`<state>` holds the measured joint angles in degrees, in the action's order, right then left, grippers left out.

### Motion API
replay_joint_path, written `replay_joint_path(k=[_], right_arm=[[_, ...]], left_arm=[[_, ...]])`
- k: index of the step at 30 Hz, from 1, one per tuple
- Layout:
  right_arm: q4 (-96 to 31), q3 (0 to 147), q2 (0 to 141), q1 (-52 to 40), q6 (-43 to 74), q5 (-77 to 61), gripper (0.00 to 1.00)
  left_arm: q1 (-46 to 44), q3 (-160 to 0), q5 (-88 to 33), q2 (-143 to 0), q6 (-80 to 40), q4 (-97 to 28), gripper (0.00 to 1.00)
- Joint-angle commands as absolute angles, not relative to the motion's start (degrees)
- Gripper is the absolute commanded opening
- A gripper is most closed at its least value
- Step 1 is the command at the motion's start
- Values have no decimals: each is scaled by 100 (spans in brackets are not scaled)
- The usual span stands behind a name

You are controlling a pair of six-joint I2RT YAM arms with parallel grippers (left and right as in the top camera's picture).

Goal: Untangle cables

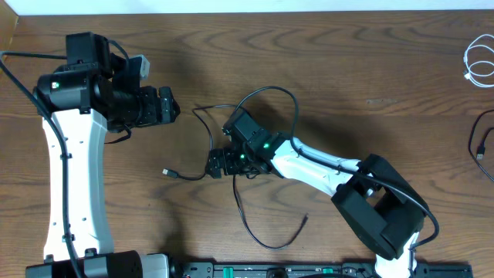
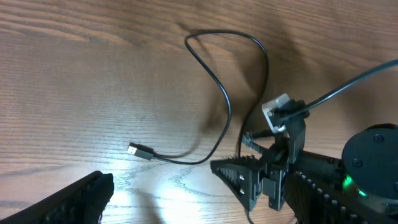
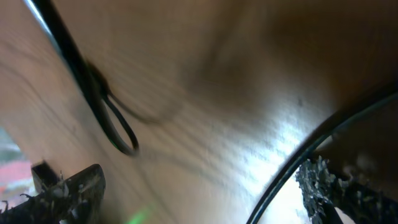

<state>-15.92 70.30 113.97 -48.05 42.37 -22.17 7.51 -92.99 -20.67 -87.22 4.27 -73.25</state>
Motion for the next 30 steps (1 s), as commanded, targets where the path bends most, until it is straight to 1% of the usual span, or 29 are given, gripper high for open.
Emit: replay_joint_path(k=[1, 5, 10, 13, 15, 18, 19, 21, 22, 25, 26, 27, 30], right_arm=[[-1361, 6919, 11548, -4947, 4499, -1385, 96], [-1334, 6919, 11548, -5092, 4740, -567, 93], [-834, 6919, 11592, -5194, 4842, -248, 92], [-355, 6919, 11804, -5297, 4939, -244, 88], [-320, 6921, 11955, -5325, 5037, -231, 86], [-388, 6921, 12167, -5330, 5057, -224, 77], [-432, 6921, 12191, -5328, 5057, -213, 76], [-753, 6921, 12189, -5315, 5048, -54, 60], [-873, 6921, 12184, -5312, 5030, -27, 48], [-1229, 6921, 12184, -5264, 4893, -10, 25], [-1380, 6923, 12182, -5238, 4829, -14, 22], [-1702, 6932, 12182, -5166, 4731, -14, 21], [-2123, 6936, 12138, -5004, 4641, -16, 20]], left_arm=[[768, -9297, -2095, -8680, 375, -7338, 93], [768, -9196, -2093, -8680, 375, -7299, 92], [770, -8827, -2093, -8685, 366, -7085, 91], [770, -8707, -2091, -8685, 266, -6995, 91], [770, -8707, -2091, -8685, 266, -6995, 91], [770, -8707, -2091, -8685, 266, -6997, 91], [770, -8707, -2091, -8685, 268, -6995, 91], [770, -8707, -2091, -8685, 268, -6995, 91], [770, -8707, -2091, -8685, 268, -6995, 91], [770, -8707, -2091, -8685, 268, -6993, 91], [770, -8707, -2091, -8685, 268, -6995, 91], [770, -8707, -2091, -8685, 268, -6995, 91], [770, -8707, -2091, -8685, 268, -6997, 91]])
